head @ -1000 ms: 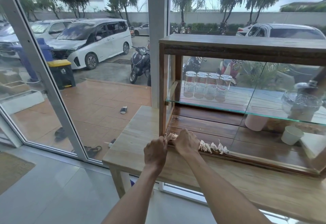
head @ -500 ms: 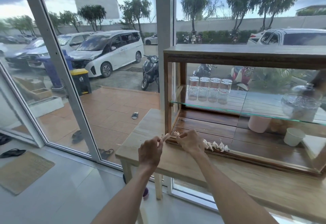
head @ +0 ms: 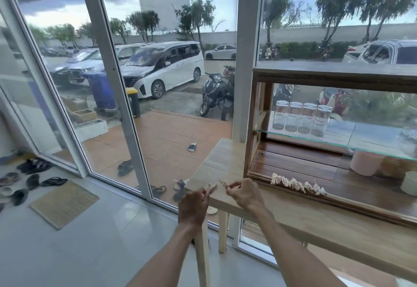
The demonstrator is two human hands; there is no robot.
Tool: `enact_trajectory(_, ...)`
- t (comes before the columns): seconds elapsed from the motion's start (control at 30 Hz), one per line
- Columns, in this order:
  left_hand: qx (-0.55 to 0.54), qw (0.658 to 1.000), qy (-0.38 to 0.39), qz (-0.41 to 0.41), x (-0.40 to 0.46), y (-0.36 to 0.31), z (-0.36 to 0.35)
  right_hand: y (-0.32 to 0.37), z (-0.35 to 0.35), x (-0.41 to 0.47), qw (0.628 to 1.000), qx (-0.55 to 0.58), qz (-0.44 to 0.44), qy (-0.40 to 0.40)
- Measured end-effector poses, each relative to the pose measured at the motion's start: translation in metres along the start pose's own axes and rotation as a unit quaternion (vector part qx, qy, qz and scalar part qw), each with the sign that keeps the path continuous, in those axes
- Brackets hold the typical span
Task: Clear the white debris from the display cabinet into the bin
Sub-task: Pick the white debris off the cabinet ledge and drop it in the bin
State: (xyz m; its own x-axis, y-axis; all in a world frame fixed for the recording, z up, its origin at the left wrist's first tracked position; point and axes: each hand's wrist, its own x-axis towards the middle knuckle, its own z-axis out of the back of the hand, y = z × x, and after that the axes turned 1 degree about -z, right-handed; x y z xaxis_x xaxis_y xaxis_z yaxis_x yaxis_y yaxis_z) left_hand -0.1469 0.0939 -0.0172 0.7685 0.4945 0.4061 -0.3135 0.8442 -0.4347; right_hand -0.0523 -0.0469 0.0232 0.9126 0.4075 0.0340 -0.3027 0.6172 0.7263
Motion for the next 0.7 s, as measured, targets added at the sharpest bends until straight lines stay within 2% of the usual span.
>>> enact_trajectory(0.13,-0.021,0.999,-0.020,0.036,-0.013,0.052,0.016,0.027,-0.047,-0.004,0.998,0.009,0.039,0.048)
enact_trajectory(0.27,-0.034,0.988,-0.021,0.149,-0.042,0.116,0.028,0.049,-0.106,-0.015,0.992,0.025,0.075,0.102)
enact_trajectory(0.37,-0.042,0.976,-0.041,0.212,-0.065,0.163,0.038,0.060,-0.153,-0.026,0.988,-0.008,0.084,0.131)
enact_trajectory(0.57,-0.019,0.958,-0.013,0.286,-0.107,0.231,0.037,0.047,-0.246,-0.047,0.969,-0.013,0.061,0.239)
enact_trajectory(0.7,-0.011,0.947,0.026,0.319,-0.135,0.254,0.023,0.035,-0.277,-0.059,0.964,-0.012,0.036,0.264)
